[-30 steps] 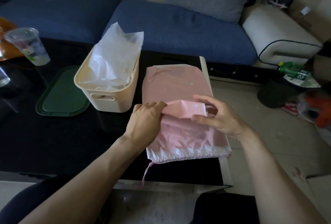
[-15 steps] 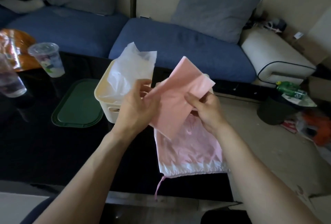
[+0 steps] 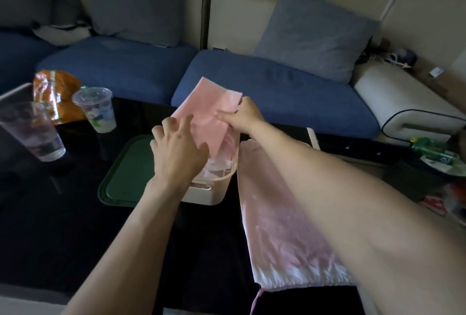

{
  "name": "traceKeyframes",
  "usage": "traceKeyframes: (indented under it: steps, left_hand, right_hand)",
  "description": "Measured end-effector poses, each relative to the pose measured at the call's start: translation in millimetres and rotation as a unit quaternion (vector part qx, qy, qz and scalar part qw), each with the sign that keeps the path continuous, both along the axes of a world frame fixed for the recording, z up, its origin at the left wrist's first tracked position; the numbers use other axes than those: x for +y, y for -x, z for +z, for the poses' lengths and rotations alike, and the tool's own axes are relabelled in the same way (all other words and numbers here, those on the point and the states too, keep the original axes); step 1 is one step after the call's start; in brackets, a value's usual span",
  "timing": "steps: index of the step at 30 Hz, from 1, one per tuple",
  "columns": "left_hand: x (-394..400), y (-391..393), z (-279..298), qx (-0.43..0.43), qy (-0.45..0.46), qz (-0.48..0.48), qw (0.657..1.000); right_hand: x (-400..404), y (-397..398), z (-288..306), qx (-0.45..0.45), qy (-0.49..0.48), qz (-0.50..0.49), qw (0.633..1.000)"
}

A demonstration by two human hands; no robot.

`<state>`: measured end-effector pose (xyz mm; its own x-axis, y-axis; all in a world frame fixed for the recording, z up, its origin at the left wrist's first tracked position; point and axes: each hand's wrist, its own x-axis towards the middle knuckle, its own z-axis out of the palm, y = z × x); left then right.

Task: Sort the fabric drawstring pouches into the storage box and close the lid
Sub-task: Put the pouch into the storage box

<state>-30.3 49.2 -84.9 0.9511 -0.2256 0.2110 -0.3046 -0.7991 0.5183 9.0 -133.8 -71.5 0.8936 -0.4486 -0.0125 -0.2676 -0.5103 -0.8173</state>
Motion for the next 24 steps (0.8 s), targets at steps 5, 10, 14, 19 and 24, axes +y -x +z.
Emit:
traceKeyframes:
  steps: [5,10,14,19,24]
  left_hand:
    - [-2.9,-19.8,-0.4,0.077,-0.034,-0.055,0.995]
    - [-17.8,-30.5,-6.6,0.172,-0.087,-0.104,0.976]
    - [-27.9,-32.5,-18.6,0.216,-0.176,-0.083,0.957]
    - [-40.8,-35.6,-25.0,0.253,-0.232,-0.072,0.936]
    - [-39.7,-41.9,-35.9,0.276,-0.227,-0.077,0.931]
  right_hand:
    - [4.1,-10.8,-10.4,-0.047,0.283,0.017,0.958]
    - [18.0,-20.1,1.6,0.047,0.324,0.225,0.918]
    - [22.4,-28.1,-0.4,0.2,0.282,0.258,0.902]
    - [27.7,-38.9,-18.6,0.259,0.276,0.287,0.88]
    - [27.8,-50.9,-34.6,0.299,0.229,0.293,0.879]
